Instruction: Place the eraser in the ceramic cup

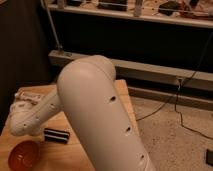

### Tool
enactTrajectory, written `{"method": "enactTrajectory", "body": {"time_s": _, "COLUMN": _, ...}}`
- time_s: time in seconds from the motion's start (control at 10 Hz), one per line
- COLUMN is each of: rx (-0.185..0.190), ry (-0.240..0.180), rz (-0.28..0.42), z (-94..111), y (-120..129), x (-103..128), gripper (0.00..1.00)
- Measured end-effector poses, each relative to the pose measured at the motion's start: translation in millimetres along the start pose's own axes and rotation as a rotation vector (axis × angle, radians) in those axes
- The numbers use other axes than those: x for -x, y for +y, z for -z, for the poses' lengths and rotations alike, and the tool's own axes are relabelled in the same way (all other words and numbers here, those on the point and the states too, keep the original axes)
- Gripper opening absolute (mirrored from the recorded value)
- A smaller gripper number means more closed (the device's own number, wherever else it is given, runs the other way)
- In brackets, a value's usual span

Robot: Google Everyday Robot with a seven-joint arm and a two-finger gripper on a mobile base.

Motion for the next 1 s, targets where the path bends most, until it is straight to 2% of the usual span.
{"method": "enactTrajectory", "body": {"time_s": 0.4, "rx": -0.007, "ry": 0.044, "rz": -0.054, "z": -4, "y": 7, "x": 0, "gripper": 0.65}}
{"method": "enactTrajectory", "body": {"time_s": 0.8, "rx": -0.046, "ry": 0.109, "rz": -0.115, "z": 1, "y": 9, "x": -5, "gripper": 0.65}}
{"method": "enactTrajectory", "body": {"time_s": 1.0, "rx": -0.047, "ry": 0.127, "rz": -0.148, "z": 1, "y": 14, "x": -4, "gripper": 0.65}}
